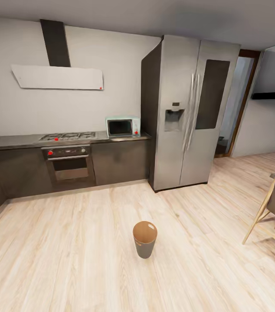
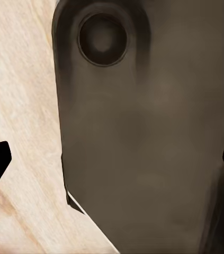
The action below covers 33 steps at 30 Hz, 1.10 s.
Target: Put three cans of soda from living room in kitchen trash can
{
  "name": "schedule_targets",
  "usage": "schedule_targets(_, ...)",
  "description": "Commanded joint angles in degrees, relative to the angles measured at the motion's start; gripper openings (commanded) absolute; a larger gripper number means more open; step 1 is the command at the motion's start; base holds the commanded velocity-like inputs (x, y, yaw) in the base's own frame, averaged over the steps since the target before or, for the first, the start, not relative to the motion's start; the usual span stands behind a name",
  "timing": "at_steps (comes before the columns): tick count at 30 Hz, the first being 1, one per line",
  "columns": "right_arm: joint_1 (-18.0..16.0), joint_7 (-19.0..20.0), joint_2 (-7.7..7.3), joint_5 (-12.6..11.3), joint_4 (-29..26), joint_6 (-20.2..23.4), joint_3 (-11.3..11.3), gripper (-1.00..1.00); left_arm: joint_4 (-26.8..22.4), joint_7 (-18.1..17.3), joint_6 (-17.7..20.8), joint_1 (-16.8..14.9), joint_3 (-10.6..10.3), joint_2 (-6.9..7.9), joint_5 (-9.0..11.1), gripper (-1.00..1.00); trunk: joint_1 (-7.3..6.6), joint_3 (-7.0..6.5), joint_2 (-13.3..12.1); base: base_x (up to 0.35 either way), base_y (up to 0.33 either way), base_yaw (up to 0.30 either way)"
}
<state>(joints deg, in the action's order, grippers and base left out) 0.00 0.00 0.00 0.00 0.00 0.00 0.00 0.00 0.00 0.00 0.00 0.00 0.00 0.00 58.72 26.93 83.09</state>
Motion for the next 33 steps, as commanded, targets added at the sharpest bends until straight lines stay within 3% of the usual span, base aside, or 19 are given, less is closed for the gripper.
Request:
schedule_targets(1,0.00,0.00,0.00,0.00,0.00,0.00,0.00,1.00,0.00,0.00,0.00,0.00,0.00,0.00,0.00,1.00,0.00,0.00,-0.01,0.000,0.000,0.000)
schedule_targets(4,-0.01,0.98,0.72,-0.15,-0.18,-0.05,-0.14,1.00,0.07,-0.42,-0.08,0.00,0.20,-0.26,0.00,1.00,0.00,0.00,-0.01,0.000,0.000,0.000)
schedule_targets(24,-0.01,1.12,0.71,-0.16,-0.16,0.01,-0.16,1.00,0.07,-0.42,-0.08,0.00,0.21,-0.26,0.00,1.00,0.00,0.00,-0.01,0.000,0.000,0.000)
schedule_targets(33,-0.42,3.64,-1.34,0.43,-2.80,-2.60,-0.15,1.00,-2.85,-0.61,-0.91,-1.14,0.28,1.45,2.65,1.00,0.00,0.00,-0.01,0.000,0.000,0.000)
